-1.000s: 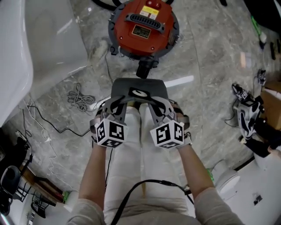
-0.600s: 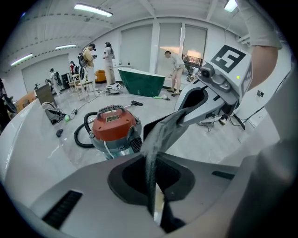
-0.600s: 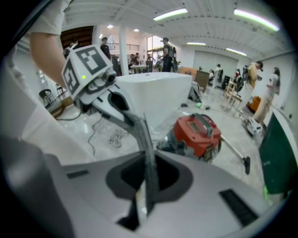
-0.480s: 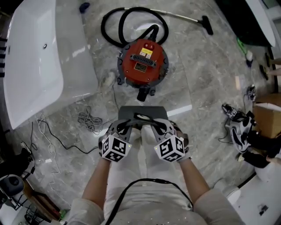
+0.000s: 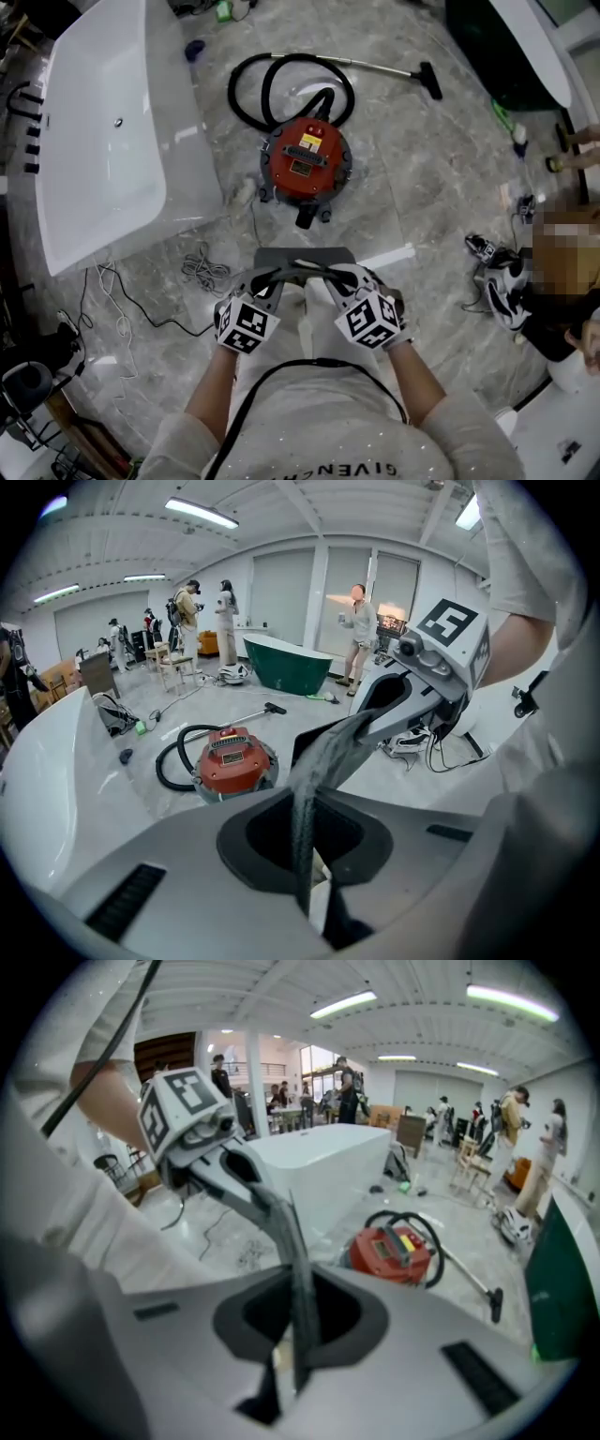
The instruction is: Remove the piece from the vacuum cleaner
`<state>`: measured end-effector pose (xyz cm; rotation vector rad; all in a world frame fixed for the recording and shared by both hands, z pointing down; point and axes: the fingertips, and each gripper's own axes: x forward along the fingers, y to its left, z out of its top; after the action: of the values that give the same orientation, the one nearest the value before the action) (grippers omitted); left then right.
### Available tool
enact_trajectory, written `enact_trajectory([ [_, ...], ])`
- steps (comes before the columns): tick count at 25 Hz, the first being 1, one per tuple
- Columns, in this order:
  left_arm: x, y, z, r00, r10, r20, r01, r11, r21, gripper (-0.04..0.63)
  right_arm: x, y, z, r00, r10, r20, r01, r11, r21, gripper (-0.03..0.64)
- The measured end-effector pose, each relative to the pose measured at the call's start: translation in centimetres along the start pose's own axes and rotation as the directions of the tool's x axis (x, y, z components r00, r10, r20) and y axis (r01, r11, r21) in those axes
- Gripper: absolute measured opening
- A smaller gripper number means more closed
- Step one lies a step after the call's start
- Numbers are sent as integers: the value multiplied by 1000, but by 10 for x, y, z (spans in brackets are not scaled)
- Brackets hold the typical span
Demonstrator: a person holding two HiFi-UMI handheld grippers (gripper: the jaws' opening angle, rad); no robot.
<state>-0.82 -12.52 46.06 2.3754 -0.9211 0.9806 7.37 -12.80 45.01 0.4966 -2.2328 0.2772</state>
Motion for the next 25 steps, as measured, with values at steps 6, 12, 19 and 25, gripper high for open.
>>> enact_trajectory([
  [6,-26,-3,27,999,-21,28,22,999,-27,32,-29,-2,27,1000,13,2,-13,1000,-15,32],
  [12,-58,-4,61,997,-47,68,48,999,-15,32,-60,-1,53,1000,19,22,-19,1000,-19,32],
  [19,-81,-4,87,989,-81,126,90,994,-65,32,-84,1,75,998,24,51,-24,1000,-9,32],
  [25,-97,-2,103,983,-100,151,111,992,-62,32,-99,1,91,997,28,66,-26,999,-23,32],
])
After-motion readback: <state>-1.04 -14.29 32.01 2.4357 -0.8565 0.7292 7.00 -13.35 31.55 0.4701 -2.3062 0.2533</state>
